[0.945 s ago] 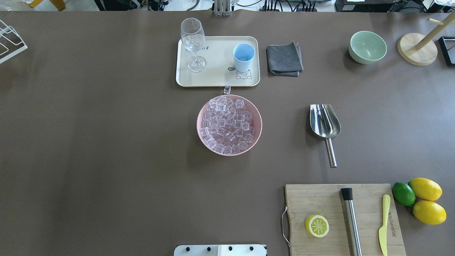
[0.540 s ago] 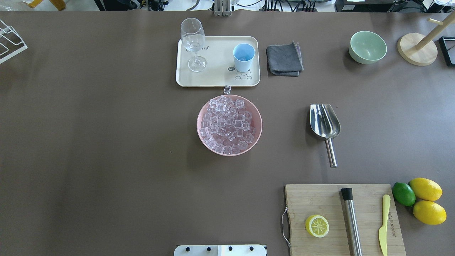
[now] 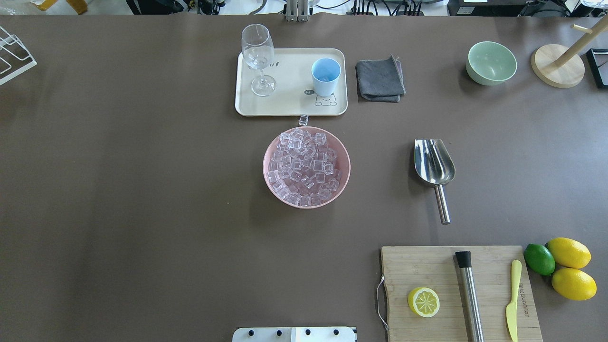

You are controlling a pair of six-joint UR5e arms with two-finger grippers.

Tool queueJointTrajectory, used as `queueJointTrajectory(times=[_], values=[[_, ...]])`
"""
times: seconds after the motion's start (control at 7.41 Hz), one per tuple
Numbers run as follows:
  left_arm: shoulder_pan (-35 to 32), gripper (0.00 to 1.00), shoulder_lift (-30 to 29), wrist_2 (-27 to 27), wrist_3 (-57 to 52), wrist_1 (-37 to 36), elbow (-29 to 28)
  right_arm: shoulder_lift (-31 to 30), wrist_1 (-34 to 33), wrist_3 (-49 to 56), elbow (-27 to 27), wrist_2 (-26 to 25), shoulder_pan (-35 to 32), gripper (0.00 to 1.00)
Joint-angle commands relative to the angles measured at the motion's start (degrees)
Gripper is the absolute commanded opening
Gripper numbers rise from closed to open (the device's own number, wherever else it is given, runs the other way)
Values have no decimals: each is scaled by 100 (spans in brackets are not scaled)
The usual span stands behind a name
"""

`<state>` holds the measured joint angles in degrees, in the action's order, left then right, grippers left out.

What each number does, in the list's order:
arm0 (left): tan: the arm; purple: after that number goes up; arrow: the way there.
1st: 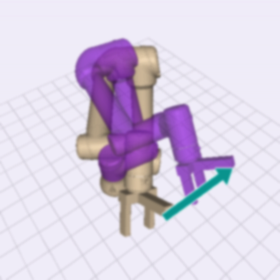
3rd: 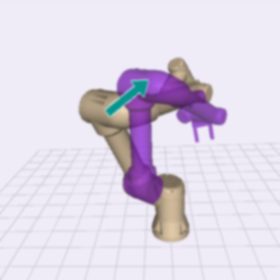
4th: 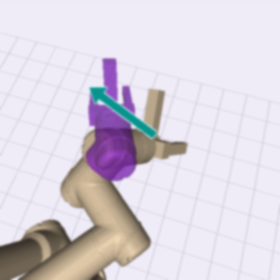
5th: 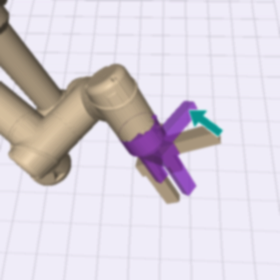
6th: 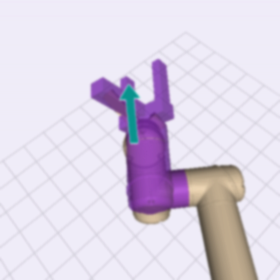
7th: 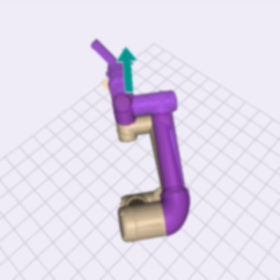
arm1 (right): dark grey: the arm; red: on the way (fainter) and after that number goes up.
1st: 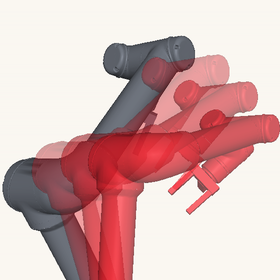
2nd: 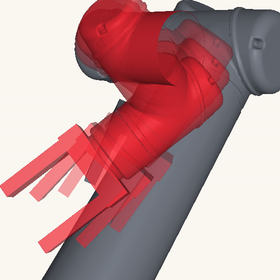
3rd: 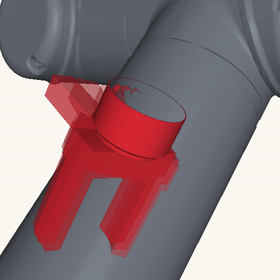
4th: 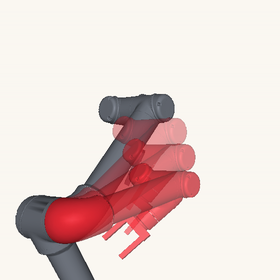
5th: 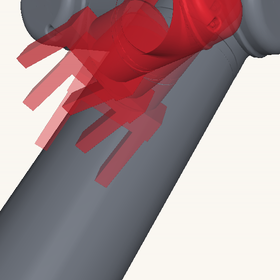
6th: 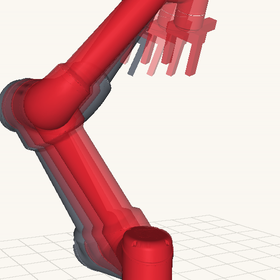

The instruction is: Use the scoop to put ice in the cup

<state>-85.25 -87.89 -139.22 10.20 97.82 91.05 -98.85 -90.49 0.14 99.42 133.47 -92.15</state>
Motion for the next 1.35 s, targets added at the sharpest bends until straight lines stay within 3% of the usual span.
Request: queueJointTrajectory(times=[0.0,0.41,0.81,1.22], values=[[0,99,0,0,0,0,9,15,32,21,-124,-14,13,99],[0,99,0,0,0,9,26,33,49,39,-186,3,13,99],[0,99,0,0,0,9,26,77,40,231,-28,-383,22,99],[-70,99,0,-35,9,0,61,50,-12,320,-124,-173,30,99]])
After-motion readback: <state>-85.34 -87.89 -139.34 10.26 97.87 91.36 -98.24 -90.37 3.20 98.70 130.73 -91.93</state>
